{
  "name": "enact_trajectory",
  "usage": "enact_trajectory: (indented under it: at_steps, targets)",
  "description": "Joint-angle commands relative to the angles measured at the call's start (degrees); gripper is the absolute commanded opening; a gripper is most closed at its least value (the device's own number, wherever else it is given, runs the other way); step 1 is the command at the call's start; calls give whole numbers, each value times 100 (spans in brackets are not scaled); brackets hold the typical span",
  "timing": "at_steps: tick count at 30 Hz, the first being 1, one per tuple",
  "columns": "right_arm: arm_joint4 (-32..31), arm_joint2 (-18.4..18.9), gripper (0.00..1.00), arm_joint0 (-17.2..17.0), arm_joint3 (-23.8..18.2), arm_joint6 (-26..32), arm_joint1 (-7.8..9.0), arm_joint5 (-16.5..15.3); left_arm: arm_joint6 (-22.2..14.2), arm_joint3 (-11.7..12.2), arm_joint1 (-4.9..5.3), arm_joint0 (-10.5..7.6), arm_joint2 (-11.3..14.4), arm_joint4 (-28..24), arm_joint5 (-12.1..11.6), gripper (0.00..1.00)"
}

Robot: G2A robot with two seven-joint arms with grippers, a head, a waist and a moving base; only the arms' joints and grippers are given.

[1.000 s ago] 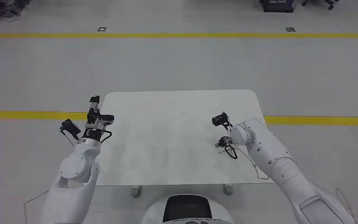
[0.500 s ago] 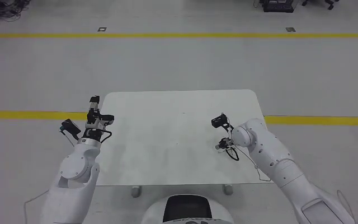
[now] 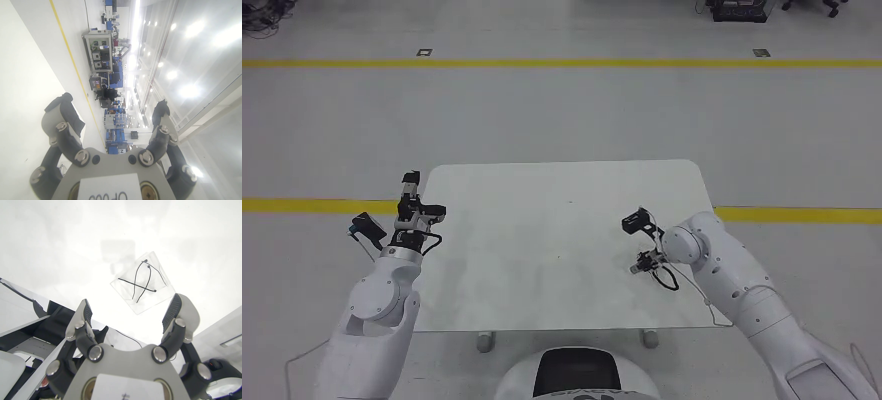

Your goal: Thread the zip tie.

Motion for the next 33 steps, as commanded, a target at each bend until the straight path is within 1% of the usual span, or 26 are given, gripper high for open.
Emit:
enact_trajectory:
  at_steps: [1, 5, 7, 8, 9, 10, 11, 14, 19, 23, 24, 30, 31, 33]
  targets:
    - [10, -1, 100, 25, 19, 84, -2, 47, 0, 0, 0, 0, 0, 0, 0, 100]
    - [-12, -52, 100, 83, 108, 92, -24, 163, 0, 0, 0, 0, 0, 0, 0, 100]
    - [8, -65, 100, 97, 149, 54, -31, 157, 0, 0, 0, 0, 0, 0, 0, 100]
    - [16, -63, 82, 104, 175, 22, -34, 165, 0, 0, 0, 0, 0, 0, 0, 100]
    - [24, -59, 59, 105, 190, 2, -35, 163, 0, 0, 0, 0, 0, 0, 0, 100]
    - [29, -54, 50, 106, 200, -14, -34, 161, 0, 0, 0, 0, 0, 0, 0, 100]
    - [25, -48, 46, 106, 205, -28, -33, 165, 0, 0, 0, 0, 0, 0, 0, 100]
    - [7, -26, 38, 91, 201, -67, -26, 181, 0, 0, 0, 0, 0, 0, 0, 100]
    - [-50, 21, 37, 54, 195, -169, -14, 239, 0, 0, 0, 0, 0, 0, 0, 100]
    - [-76, 16, 32, 41, 218, -248, -17, 263, 0, 0, 0, 0, 0, 0, 0, 100]
    - [-77, 10, 32, 46, 237, -263, -21, 273, 0, 0, 0, 0, 0, 0, 0, 100]
    - [-55, -84, 30, 140, 458, -352, -68, 324, 0, 0, 0, 0, 0, 0, 0, 100]
    - [-51, -105, 27, 159, 496, -362, -78, 335, 0, 0, 0, 0, 0, 0, 0, 100]
    - [-28, -150, 27, 207, 590, -386, -102, 343, 0, 0, 0, 0, 0, 0, 0, 100]
